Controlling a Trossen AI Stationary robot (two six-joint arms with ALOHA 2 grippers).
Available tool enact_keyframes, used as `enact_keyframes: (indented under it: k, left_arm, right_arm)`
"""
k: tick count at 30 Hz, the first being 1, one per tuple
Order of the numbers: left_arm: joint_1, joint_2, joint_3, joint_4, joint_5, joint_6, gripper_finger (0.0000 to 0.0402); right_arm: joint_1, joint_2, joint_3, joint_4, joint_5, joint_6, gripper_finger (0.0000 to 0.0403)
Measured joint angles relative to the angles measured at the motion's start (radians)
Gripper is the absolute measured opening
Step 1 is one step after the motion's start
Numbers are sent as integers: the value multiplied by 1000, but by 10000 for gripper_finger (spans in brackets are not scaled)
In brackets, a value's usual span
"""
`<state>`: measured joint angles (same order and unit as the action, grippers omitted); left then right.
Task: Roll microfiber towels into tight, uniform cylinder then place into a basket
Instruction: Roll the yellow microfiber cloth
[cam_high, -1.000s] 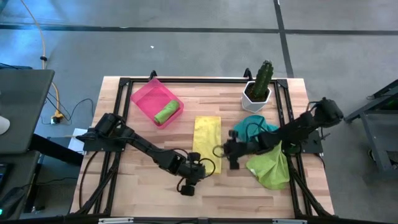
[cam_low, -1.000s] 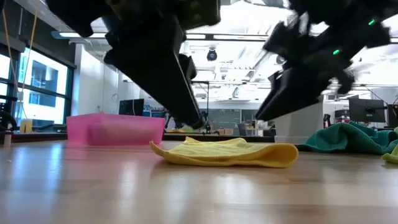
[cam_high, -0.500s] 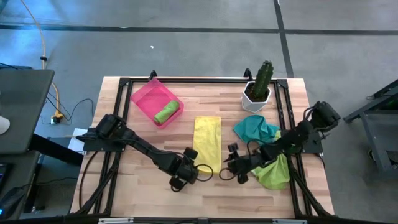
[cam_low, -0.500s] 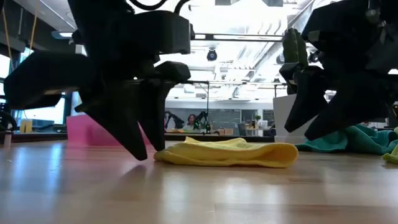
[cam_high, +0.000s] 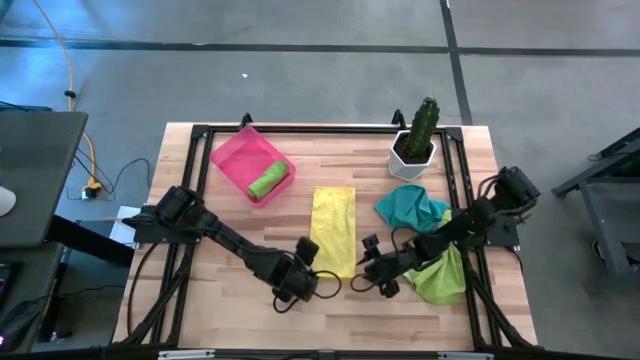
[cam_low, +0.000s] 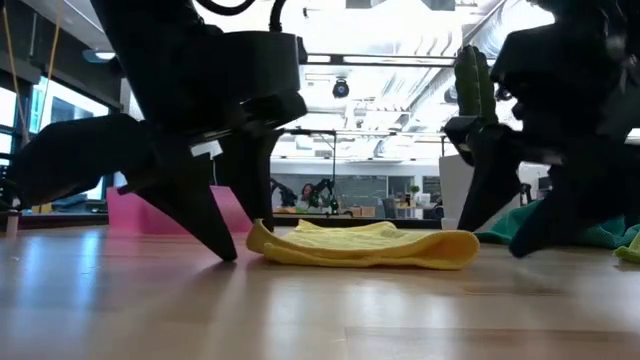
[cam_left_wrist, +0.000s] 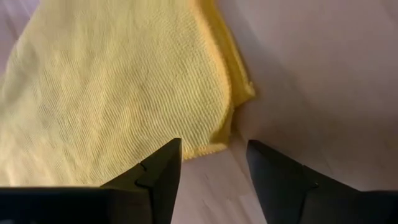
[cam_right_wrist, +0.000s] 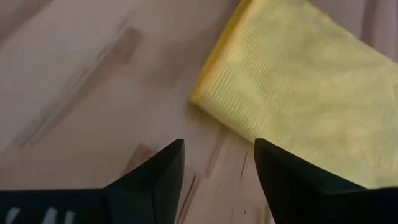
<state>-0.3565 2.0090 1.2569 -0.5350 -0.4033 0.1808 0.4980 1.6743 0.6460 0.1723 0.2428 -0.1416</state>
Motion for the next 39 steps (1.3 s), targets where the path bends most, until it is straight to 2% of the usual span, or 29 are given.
enact_keyframes:
  k: [8,17,21,25,28,32,39]
  left_arm:
    - [3,11,0,63,-8,31,175]
    - [5,16,-2,148,48,-65,172]
    - [3,21,0,150,67,-132,172]
    - [1,26,0,154,67,-168,172]
    - [1,28,0,168,68,-166,172]
    - [0,29,0,193,75,-144,172]
    - [0,30,-1,202,81,-164,172]
  right_arm:
    - [1,71,0,138,47,-102,188]
    - [14,81,0,161,80,-100,188]
    - [47,72,7,143,98,-102,188]
    - [86,67,50,49,115,-100,188]
    - [111,67,82,-33,195,-114,188]
    - [126,67,100,-35,304,-135,188]
    - [117,77,92,-34,295,-149,188]
